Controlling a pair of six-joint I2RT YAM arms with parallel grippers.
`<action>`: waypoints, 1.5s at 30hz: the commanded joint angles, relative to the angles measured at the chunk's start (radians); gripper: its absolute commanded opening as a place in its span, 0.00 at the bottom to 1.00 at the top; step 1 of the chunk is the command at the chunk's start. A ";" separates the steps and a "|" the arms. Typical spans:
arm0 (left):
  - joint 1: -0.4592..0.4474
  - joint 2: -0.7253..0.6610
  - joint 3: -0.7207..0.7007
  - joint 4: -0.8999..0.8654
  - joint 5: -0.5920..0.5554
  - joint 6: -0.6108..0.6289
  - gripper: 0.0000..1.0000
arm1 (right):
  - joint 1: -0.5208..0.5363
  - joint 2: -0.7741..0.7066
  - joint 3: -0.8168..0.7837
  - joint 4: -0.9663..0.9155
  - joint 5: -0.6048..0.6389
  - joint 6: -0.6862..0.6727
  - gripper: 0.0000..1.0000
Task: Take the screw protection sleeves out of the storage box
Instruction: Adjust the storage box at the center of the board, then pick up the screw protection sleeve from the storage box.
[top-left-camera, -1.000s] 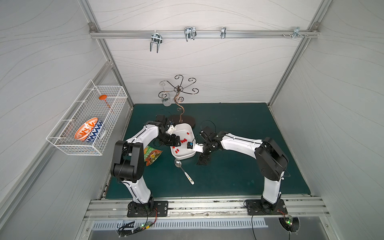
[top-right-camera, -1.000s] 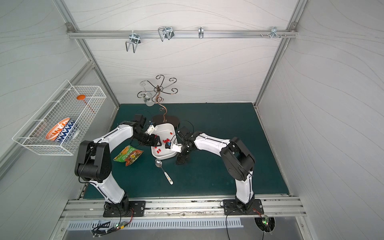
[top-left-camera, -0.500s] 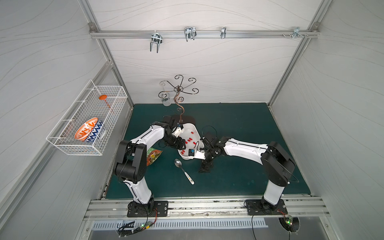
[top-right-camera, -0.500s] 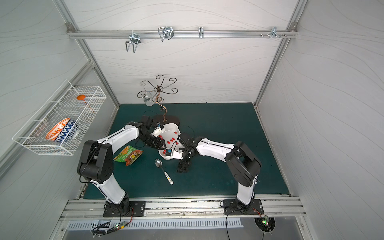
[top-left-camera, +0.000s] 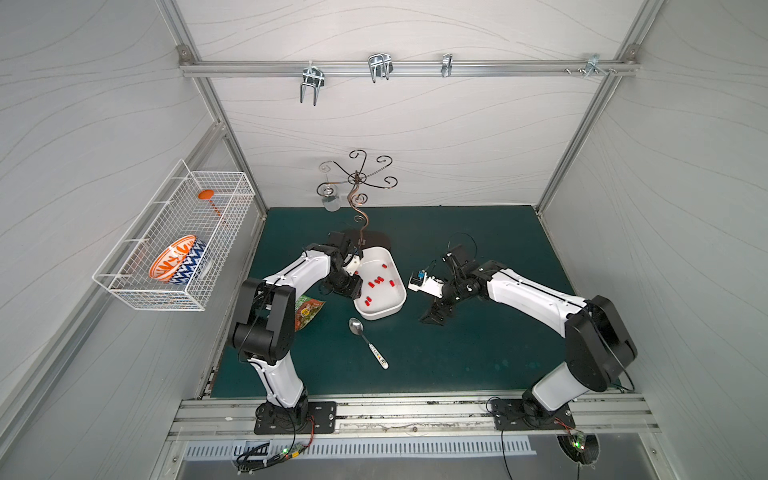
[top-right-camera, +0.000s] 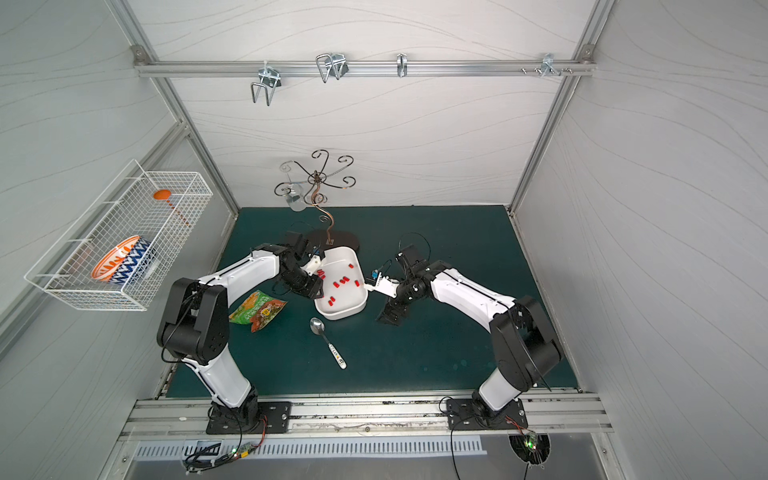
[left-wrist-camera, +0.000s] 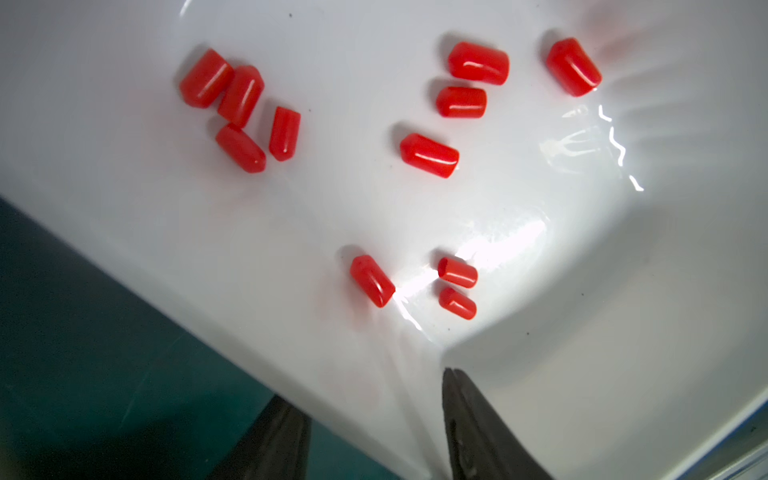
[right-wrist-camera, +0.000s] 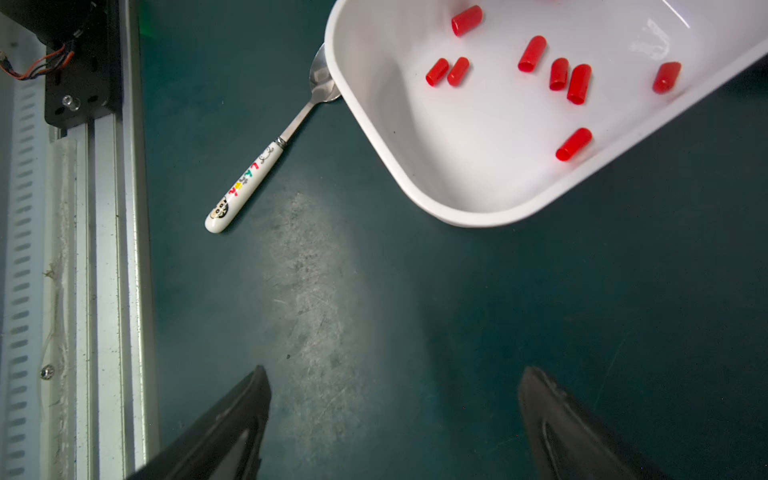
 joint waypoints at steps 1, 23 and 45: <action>0.000 -0.030 -0.008 0.001 -0.083 0.046 0.51 | -0.009 -0.023 -0.024 -0.006 -0.021 0.000 0.97; -0.118 -0.105 0.085 -0.060 -0.036 0.254 0.62 | -0.174 -0.061 -0.060 0.027 -0.050 0.034 0.98; -0.122 0.276 0.322 -0.095 -0.098 0.400 0.55 | -0.251 -0.027 -0.051 0.016 -0.078 0.033 0.99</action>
